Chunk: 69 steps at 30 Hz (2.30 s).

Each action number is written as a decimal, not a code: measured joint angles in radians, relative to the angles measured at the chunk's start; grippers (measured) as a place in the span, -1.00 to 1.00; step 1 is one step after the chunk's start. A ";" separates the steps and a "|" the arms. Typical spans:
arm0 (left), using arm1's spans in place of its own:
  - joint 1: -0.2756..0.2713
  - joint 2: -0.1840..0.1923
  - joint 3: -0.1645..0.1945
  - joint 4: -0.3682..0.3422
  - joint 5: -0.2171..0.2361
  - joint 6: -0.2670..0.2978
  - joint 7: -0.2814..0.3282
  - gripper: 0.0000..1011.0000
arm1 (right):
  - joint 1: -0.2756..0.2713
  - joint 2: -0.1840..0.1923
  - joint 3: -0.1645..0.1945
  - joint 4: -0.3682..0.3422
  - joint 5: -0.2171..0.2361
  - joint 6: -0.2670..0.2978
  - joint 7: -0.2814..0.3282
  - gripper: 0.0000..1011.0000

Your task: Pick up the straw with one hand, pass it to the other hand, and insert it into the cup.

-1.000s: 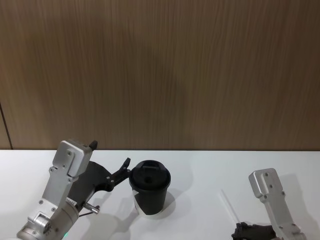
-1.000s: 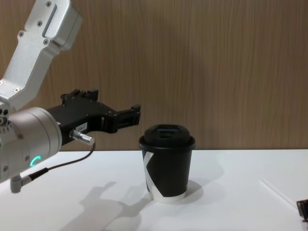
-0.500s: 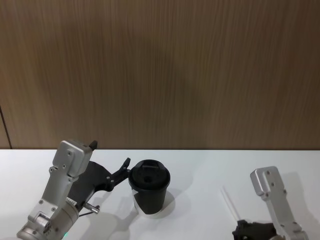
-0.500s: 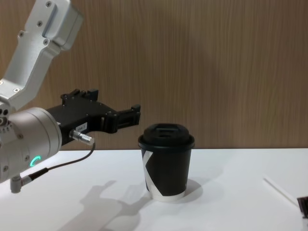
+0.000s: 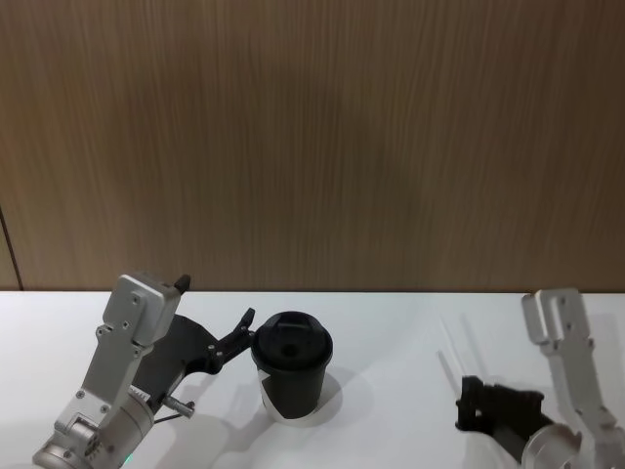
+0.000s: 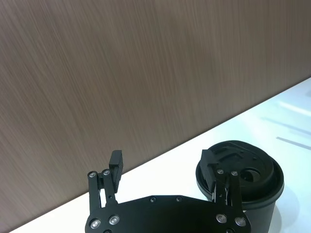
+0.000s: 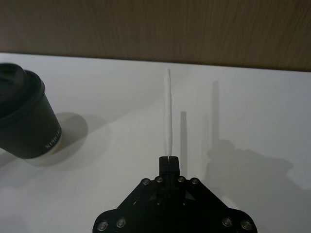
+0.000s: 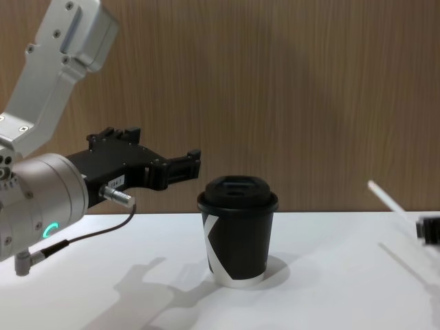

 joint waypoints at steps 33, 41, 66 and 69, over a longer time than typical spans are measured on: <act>-0.052 -0.016 -0.019 -0.020 -0.141 -0.021 -0.193 0.98 | 0.000 -0.067 0.155 -0.105 0.347 -0.246 0.308 -1.00; -0.072 -0.031 -0.028 -0.020 -0.225 -0.030 -0.293 0.98 | -0.012 -0.062 0.166 -0.118 0.424 -0.261 0.387 -1.00; -0.097 -0.091 -0.056 0.001 -0.561 -0.001 -0.543 0.98 | -0.038 -0.019 0.126 -0.028 0.479 -0.320 0.510 -1.00; -0.094 -0.102 -0.065 0.012 -0.598 -0.001 -0.566 0.98 | -0.037 -0.016 0.121 -0.019 0.484 -0.330 0.523 -1.00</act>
